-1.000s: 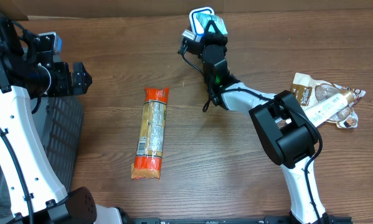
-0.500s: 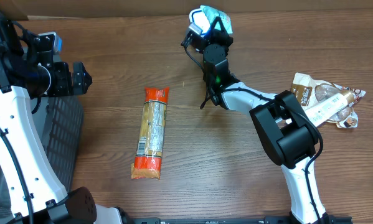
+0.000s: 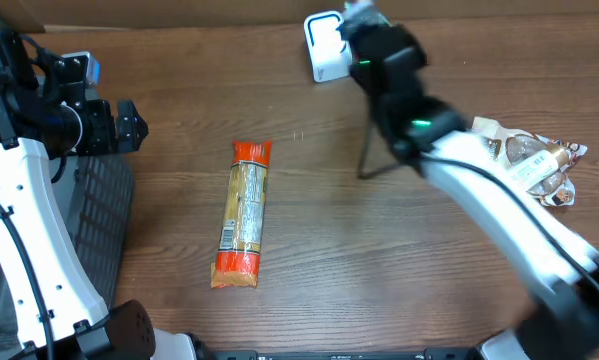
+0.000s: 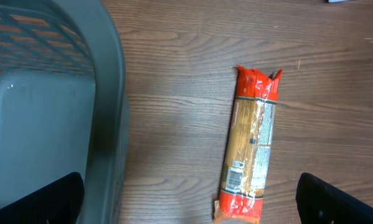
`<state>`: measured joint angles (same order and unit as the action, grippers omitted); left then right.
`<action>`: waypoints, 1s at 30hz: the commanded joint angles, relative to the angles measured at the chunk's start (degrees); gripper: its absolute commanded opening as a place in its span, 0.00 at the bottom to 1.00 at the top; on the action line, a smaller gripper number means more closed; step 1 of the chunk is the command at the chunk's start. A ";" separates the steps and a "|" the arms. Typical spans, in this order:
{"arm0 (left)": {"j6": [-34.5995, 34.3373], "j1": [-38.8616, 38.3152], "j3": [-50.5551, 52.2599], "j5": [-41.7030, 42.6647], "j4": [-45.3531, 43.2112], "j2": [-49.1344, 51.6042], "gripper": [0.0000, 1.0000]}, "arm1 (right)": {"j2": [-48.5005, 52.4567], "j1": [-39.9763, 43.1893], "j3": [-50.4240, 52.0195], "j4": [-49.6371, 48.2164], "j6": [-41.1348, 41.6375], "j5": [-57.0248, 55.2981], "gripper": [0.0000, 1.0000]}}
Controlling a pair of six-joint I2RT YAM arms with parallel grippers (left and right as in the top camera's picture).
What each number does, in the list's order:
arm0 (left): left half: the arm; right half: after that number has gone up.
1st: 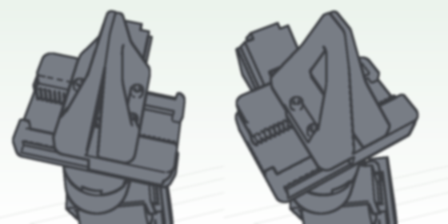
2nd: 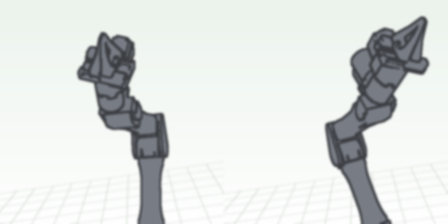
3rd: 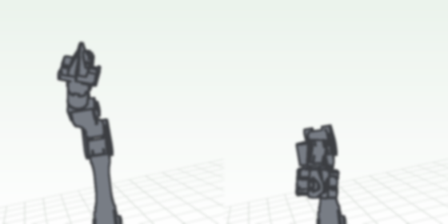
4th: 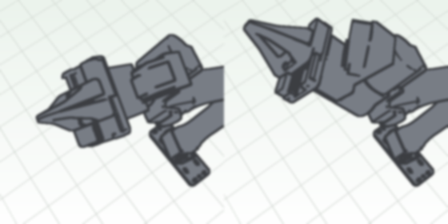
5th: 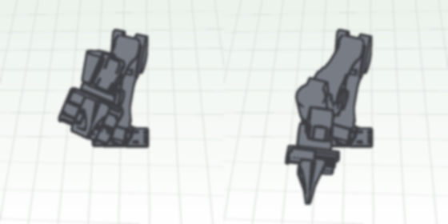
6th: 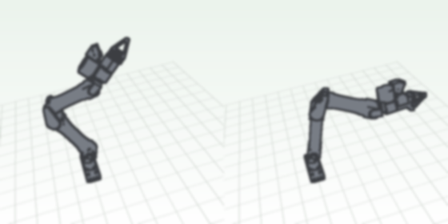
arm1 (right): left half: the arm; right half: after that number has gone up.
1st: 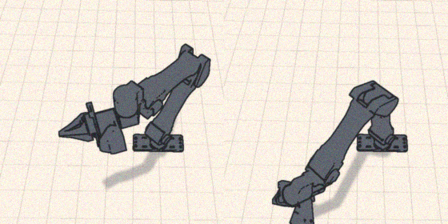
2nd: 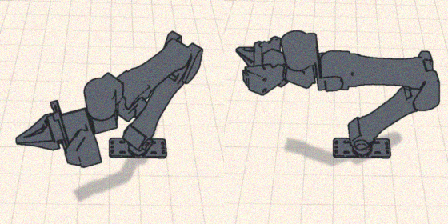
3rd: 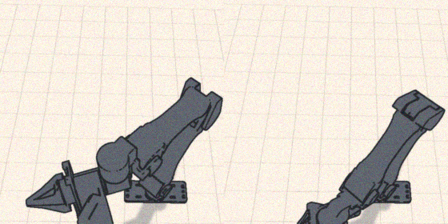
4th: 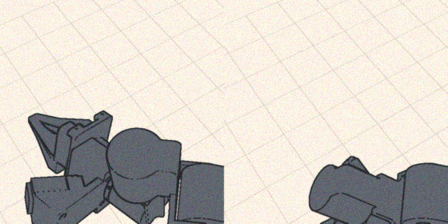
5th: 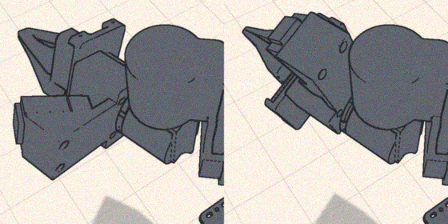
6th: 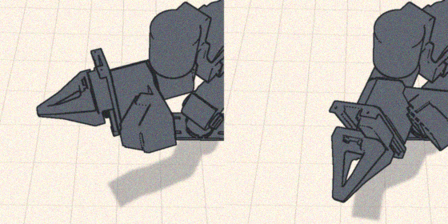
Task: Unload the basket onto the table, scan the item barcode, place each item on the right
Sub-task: 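Hold the teal packet in front of the white scanner, then move the teal packet right and release it beside the pouch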
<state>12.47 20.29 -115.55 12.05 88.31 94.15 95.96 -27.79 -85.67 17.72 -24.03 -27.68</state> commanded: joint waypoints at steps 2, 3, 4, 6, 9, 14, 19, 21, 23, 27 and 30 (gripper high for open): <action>1.27 -0.07 -0.02 0.90 -0.09 0.26 1.00 | -10.60 10.21 -1.09 16.48 29.81 29.18 0.04; 1.27 -0.07 -0.04 0.92 -0.09 0.26 1.00 | -11.76 13.29 -1.07 21.09 31.78 34.34 0.04; 1.27 -0.07 -0.02 0.90 -0.09 0.26 1.00 | -12.28 15.85 -1.03 24.50 32.61 37.73 0.04; 1.27 -0.07 -0.02 0.90 -0.09 0.26 1.00 | -12.46 22.14 -0.81 32.30 32.83 42.45 0.04; 1.27 -0.07 -0.02 0.90 -0.09 0.26 0.99 | -11.21 30.18 1.53 37.94 32.81 42.62 0.04; 1.27 -0.07 -0.02 0.90 -0.09 0.26 1.00 | -8.44 41.22 8.76 36.15 32.81 43.08 0.04; 1.27 -0.07 -0.02 0.92 -0.09 0.26 0.99 | -4.83 47.50 16.44 30.16 32.79 43.58 0.18; 1.27 -0.07 -0.04 0.90 -0.09 0.26 1.00 | -4.24 48.46 17.62 29.29 32.81 41.99 0.26; 1.27 -0.07 -0.02 0.92 -0.09 0.26 1.00 | -3.87 49.03 17.81 29.24 32.83 40.41 0.45; 1.27 -0.07 -0.02 0.92 -0.09 0.26 1.00 | -4.09 49.42 17.62 29.49 33.35 38.18 0.49; 1.27 -0.07 -0.02 0.90 -0.09 0.26 1.00 | -4.72 49.40 15.26 31.26 34.75 36.89 0.49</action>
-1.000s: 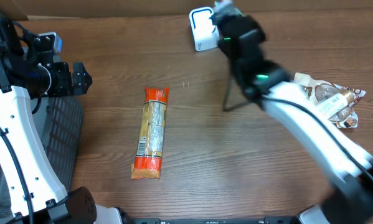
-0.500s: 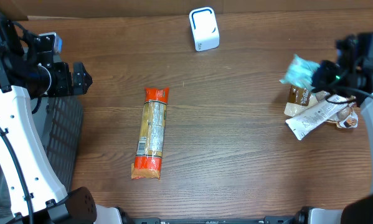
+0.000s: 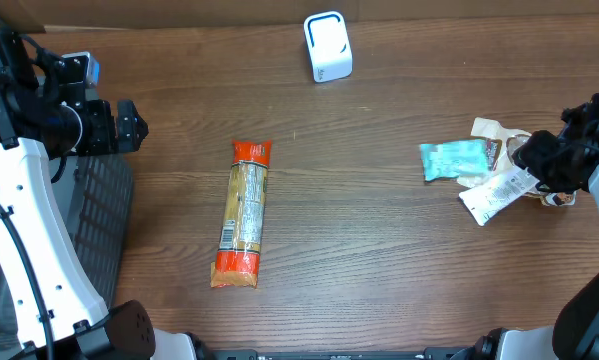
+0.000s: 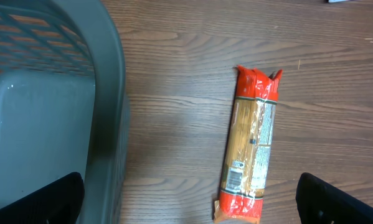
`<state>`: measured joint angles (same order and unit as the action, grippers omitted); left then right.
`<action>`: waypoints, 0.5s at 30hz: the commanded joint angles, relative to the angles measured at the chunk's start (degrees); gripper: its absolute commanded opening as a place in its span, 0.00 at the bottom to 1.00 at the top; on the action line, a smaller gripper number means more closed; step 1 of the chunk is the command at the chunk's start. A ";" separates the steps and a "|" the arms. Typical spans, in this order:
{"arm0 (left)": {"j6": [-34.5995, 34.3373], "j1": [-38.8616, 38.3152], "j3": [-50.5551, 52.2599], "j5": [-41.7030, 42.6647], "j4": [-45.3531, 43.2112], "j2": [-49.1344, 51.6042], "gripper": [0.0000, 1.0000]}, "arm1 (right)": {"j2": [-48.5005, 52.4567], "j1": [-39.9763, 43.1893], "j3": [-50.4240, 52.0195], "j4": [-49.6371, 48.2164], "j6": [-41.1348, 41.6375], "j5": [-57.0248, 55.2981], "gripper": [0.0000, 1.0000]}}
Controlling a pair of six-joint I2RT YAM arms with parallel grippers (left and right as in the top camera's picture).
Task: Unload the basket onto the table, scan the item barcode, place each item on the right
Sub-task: 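Move the teal packet right and release it beside the pouch, then reach the right gripper over to the spaghetti package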
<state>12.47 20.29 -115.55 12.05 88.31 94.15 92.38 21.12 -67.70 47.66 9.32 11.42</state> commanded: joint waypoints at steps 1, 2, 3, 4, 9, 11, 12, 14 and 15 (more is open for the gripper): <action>1.27 -0.07 -0.02 0.90 -0.09 0.26 1.00 | -1.38 0.48 -4.09 2.62 1.42 -2.10 0.49; 1.27 -0.07 -0.04 0.92 -0.09 0.26 1.00 | -1.60 0.26 -5.53 3.96 1.42 -1.77 0.50; 1.27 -0.07 -0.02 0.92 -0.09 0.26 1.00 | -1.79 -0.11 -7.41 5.68 1.42 -0.59 0.49; 1.27 -0.07 -0.04 0.90 -0.09 0.26 0.99 | -1.97 -0.44 -8.74 6.80 1.40 0.90 0.50; 1.27 -0.07 -0.02 0.90 -0.09 0.26 1.00 | -2.10 -4.50 -12.94 8.39 1.38 17.77 0.61; 1.27 -0.07 -0.04 0.90 -0.09 0.26 1.00 | -1.75 -7.50 -12.90 7.28 1.36 24.39 0.77; 1.27 -0.07 -0.02 0.92 -0.09 0.26 1.00 | -1.53 -9.09 -12.81 6.58 1.36 26.14 0.84; 1.27 -0.07 -0.02 0.92 -0.09 0.26 1.00 | -1.11 -13.18 -12.50 4.46 1.38 27.98 0.94; 1.27 -0.07 -0.02 0.90 -0.09 0.26 0.99 | -0.76 -15.69 -12.39 3.39 1.38 28.04 0.98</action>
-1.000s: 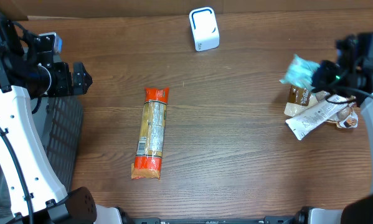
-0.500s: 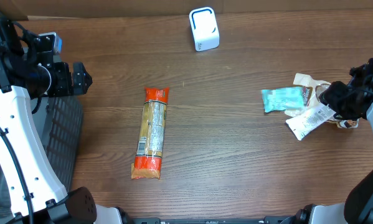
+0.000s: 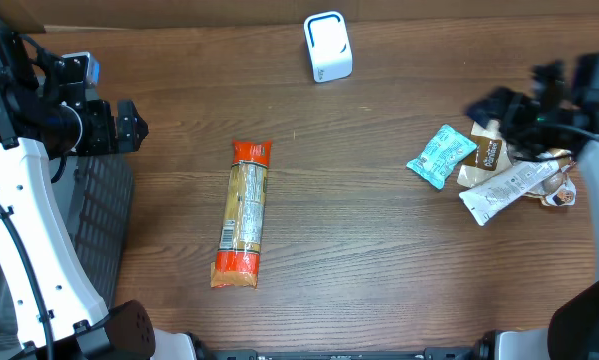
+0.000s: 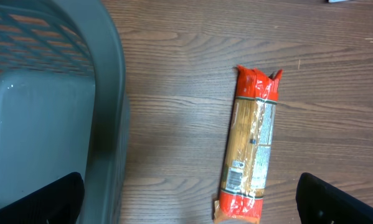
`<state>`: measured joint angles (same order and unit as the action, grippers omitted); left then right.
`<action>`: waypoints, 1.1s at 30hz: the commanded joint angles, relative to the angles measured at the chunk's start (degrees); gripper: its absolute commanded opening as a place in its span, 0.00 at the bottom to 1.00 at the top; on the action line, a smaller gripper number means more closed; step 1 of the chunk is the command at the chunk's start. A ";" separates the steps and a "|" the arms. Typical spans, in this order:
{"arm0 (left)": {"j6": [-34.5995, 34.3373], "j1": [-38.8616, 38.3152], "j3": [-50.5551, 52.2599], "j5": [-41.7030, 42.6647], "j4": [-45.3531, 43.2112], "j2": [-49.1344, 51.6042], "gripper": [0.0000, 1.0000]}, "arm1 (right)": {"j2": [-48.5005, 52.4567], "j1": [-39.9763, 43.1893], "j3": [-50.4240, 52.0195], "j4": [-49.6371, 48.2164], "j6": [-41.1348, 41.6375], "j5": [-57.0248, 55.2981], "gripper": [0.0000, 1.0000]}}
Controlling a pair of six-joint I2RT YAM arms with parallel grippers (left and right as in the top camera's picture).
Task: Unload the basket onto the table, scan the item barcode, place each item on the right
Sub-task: 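Reach the right gripper over to the spaghetti package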
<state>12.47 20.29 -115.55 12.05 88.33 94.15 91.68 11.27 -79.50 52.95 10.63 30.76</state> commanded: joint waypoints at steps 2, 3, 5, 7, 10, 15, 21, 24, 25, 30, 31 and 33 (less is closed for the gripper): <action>1.27 -0.07 -0.02 0.92 -0.11 0.26 1.00 | 1.36 -11.93 -0.39 -4.48 0.09 8.59 1.00; 1.27 -0.07 -0.02 0.90 -0.11 0.26 0.99 | 2.38 -14.75 -0.39 -5.49 0.11 8.59 1.00; 1.27 -0.07 -0.04 0.92 -0.15 0.26 1.00 | 4.76 -19.98 -0.39 -7.78 1.86 8.33 1.00; 1.27 -0.07 -0.02 0.90 -0.13 0.26 0.99 | 7.76 -24.68 -0.39 -10.99 5.97 8.35 1.00; 1.27 -0.07 -0.02 0.90 -0.15 0.26 1.00 | 12.76 -31.45 -0.39 -15.76 9.99 8.35 1.00; 1.27 -0.07 -0.04 0.92 -0.13 0.26 0.99 | 20.70 -41.44 -0.39 -23.10 15.78 7.67 1.00; 1.27 -0.07 -0.02 0.90 -0.13 0.26 1.00 | 26.43 -48.52 -0.39 -29.11 22.67 -0.46 0.95; 1.27 -0.07 -0.02 0.92 -0.13 0.26 1.00 | 29.46 -51.71 -0.39 -32.52 26.14 -4.13 0.88; 1.27 -0.07 -0.02 0.90 -0.13 0.26 1.00 | 30.08 -52.39 -0.39 -33.33 26.71 -4.72 0.87; 1.27 -0.07 -0.02 0.92 -0.13 0.26 1.00 | 32.74 -55.15 -0.39 -36.74 29.59 -8.11 0.75; 1.27 -0.07 -0.04 0.92 -0.13 0.26 0.99 | 33.20 -55.67 -0.39 -37.24 30.56 -8.57 0.72; 1.27 -0.07 -0.02 0.92 -0.15 0.26 0.99 | 34.53 -56.74 -0.39 -38.60 31.41 -8.96 0.66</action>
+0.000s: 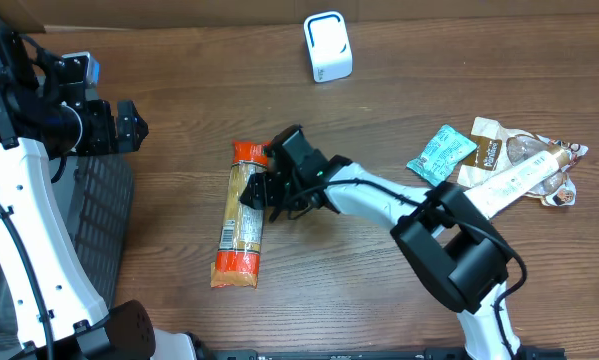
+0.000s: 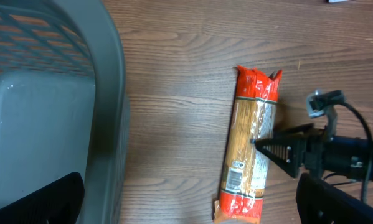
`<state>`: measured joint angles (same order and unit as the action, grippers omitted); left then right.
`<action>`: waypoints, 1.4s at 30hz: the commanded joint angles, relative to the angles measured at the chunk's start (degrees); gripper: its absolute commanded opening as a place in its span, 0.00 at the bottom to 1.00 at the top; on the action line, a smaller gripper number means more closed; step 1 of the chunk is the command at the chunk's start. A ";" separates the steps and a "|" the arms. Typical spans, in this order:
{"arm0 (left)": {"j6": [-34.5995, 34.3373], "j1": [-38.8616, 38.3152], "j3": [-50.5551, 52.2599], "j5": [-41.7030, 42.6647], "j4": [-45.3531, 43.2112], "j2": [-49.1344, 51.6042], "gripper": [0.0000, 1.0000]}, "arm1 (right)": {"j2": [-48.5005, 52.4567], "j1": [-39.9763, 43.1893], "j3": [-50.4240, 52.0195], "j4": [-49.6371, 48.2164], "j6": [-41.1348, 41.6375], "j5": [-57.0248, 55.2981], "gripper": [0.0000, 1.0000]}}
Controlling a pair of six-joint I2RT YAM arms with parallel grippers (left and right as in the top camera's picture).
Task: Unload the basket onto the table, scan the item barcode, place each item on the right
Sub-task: 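Reach the right gripper over to the spaghetti package, then grasp the spaghetti package with the right gripper and lift it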
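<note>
A long pasta packet (image 1: pixel 243 215) with orange ends lies lengthwise on the wooden table, its barcode (image 2: pixel 236 175) facing up near the lower end. My right gripper (image 1: pixel 261 185) reaches across from the right and sits against the packet's upper right side. Its jaws look open, and one dark finger (image 2: pixel 278 151) points at the packet. The white scanner (image 1: pixel 327 47) stands at the back. My left gripper (image 2: pixel 189 202) hangs open high over the table's left side, nothing between its fingers.
A grey mesh basket (image 2: pixel 108 93) stands at the left edge, under my left arm. A pile of snack packets (image 1: pixel 514 165), with a teal one (image 1: pixel 442 153) at its left, lies at the right. A cardboard wall runs along the back.
My right arm was at the far right above the snack pile. Now it stretches across the table with its gripper at the pasta packet. The left arm and the packet have not moved.
My right arm was first blurred near the scanner at the back. Then it was at the right edge by the snack pile, with a teal packet lying to the pile's left. Then it was above the pile, the teal packet turned. Now it is at the pasta packet.
</note>
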<state>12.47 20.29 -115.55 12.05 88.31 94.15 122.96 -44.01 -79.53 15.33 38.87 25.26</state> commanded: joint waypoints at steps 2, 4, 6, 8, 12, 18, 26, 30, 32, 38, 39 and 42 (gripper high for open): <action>1.27 -0.07 -0.02 0.90 -0.11 0.26 0.99 | 4.63 -2.43 -0.37 -2.19 3.43 -3.37 0.60; 1.27 -0.07 -0.02 0.92 -0.11 0.26 1.00 | 5.66 -2.91 -0.37 -2.12 3.58 -3.37 0.50; 1.27 -0.07 -0.04 0.90 -0.11 0.26 1.00 | 5.81 -2.82 -0.37 -1.44 3.61 -3.23 0.40; 1.27 -0.07 -0.02 0.90 -0.11 0.26 1.00 | 5.81 -2.45 -0.37 -1.36 3.58 -2.93 0.32; 1.27 -0.07 -0.02 0.90 -0.11 0.26 1.00 | 5.77 -2.27 -0.37 -1.09 2.84 -1.27 0.24; 1.27 -0.07 -0.02 0.92 -0.11 0.26 1.00 | 4.37 -1.14 -1.20 -0.31 -1.11 0.55 0.20; 1.27 -0.07 -0.02 0.90 -0.11 0.26 1.00 | -6.23 2.99 -7.32 20.06 -17.40 -6.38 0.10; 1.27 -0.07 -0.02 0.90 -0.11 0.26 0.99 | -11.91 3.30 -12.79 36.35 -22.12 -23.04 0.04; 1.27 -0.07 -0.02 0.90 -0.11 0.26 1.00 | -13.33 2.84 -15.87 45.16 -22.47 -32.30 0.04; 1.27 -0.07 -0.02 0.90 -0.11 0.26 0.99 | -11.87 1.55 -18.14 59.12 -22.45 -44.85 0.04; 1.27 -0.07 -0.02 0.92 -0.11 0.26 0.99 | -11.17 1.38 -18.14 59.41 -22.43 -44.61 0.04; 1.27 -0.07 -0.02 0.90 -0.11 0.26 1.00 | -8.90 0.20 -18.05 58.82 -22.43 -42.88 0.06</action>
<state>12.49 20.29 -115.55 12.03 88.31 94.15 112.95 -42.09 -95.88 74.85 17.23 -14.68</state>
